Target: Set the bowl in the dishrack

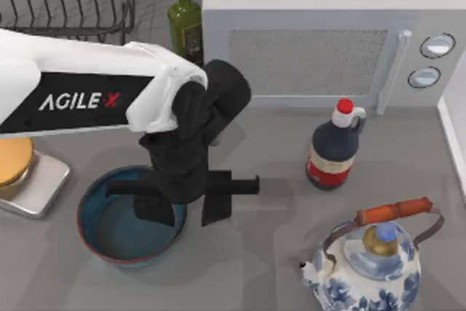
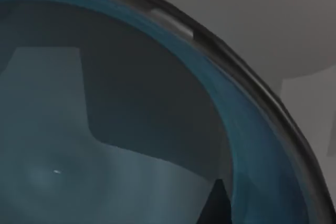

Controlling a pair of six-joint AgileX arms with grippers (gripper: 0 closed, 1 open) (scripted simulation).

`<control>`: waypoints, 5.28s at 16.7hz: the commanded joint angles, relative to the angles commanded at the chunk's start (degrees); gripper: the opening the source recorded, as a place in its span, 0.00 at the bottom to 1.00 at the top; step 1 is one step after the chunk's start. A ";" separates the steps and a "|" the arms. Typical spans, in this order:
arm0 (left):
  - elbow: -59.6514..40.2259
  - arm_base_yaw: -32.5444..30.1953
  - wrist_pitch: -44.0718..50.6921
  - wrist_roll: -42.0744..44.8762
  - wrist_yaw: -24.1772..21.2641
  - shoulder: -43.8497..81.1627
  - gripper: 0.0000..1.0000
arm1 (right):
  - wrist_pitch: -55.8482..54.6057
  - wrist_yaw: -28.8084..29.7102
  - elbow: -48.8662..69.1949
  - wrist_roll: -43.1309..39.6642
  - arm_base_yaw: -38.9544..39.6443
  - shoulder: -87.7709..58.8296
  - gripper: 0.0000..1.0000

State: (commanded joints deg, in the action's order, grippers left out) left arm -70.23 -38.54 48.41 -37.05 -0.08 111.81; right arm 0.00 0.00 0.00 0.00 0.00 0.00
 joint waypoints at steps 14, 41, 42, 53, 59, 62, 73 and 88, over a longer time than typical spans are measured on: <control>-0.80 -0.04 0.84 -0.04 0.00 -0.09 0.00 | 0.00 0.00 0.00 0.00 0.00 0.00 1.00; -31.50 10.50 29.07 7.94 -2.67 -16.60 0.00 | 0.00 0.00 0.00 0.00 0.00 0.00 1.00; -28.95 13.14 24.52 9.96 -3.28 -19.45 0.00 | 0.00 0.00 0.00 0.00 0.00 0.00 1.00; 2.28 44.15 -29.51 34.45 -10.54 -55.02 0.00 | 0.00 0.00 0.00 0.00 0.00 0.00 1.00; 6.43 48.92 -35.48 37.78 -11.79 -60.79 0.00 | 0.00 0.00 0.00 0.00 0.00 0.00 1.00; 6.19 48.71 -35.46 37.80 -11.62 -60.53 0.00 | 0.00 0.00 0.00 0.00 0.00 0.00 1.00; 10.78 45.36 -70.43 38.12 -8.75 -30.23 0.00 | 0.00 0.00 0.00 0.00 0.00 0.00 1.00; 17.30 42.36 -95.99 37.95 -5.97 -11.23 0.15 | 0.00 0.00 0.00 0.00 0.00 0.00 1.00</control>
State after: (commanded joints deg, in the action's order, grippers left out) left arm -52.93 3.82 -47.58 0.90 -6.05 100.58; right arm 0.00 0.00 0.00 0.00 0.00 0.00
